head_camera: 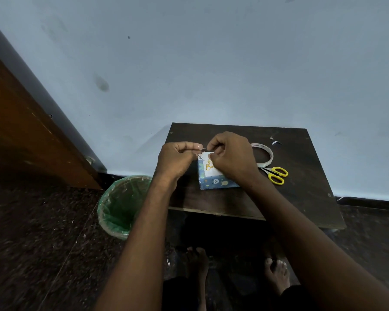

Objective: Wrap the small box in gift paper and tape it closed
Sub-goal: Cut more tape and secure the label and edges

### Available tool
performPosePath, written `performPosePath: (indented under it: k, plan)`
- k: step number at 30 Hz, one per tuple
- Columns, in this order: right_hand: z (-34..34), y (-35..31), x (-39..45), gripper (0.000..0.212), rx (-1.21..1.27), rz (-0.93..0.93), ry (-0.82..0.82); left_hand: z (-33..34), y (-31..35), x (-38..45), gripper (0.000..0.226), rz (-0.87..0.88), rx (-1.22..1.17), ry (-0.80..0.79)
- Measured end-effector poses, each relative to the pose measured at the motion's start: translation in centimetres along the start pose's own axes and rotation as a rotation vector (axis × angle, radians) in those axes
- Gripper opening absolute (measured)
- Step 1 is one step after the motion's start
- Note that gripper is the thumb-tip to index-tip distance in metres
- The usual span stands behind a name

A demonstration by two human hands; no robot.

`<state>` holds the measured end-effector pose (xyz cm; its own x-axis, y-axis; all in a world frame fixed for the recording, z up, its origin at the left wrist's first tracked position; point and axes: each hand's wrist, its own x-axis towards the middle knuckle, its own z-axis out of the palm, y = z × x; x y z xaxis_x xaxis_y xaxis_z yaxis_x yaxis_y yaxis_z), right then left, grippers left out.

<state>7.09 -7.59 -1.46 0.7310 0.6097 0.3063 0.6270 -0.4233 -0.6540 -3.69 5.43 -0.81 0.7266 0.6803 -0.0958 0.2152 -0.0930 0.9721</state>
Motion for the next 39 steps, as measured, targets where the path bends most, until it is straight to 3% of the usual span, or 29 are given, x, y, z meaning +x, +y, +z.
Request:
performPosePath:
  k: [10,39]
  plan:
    - [0.37,-0.13,-0.84,0.026,-0.048,-0.095,0.047,0.27,-0.47,0.61,0.045,0.035,0.098,-0.024]
    - [0.71,-0.35,-0.94,0.027,-0.104,-0.100,0.023,0.77,-0.97,0.64,0.043,-0.060,0.057,0.001]
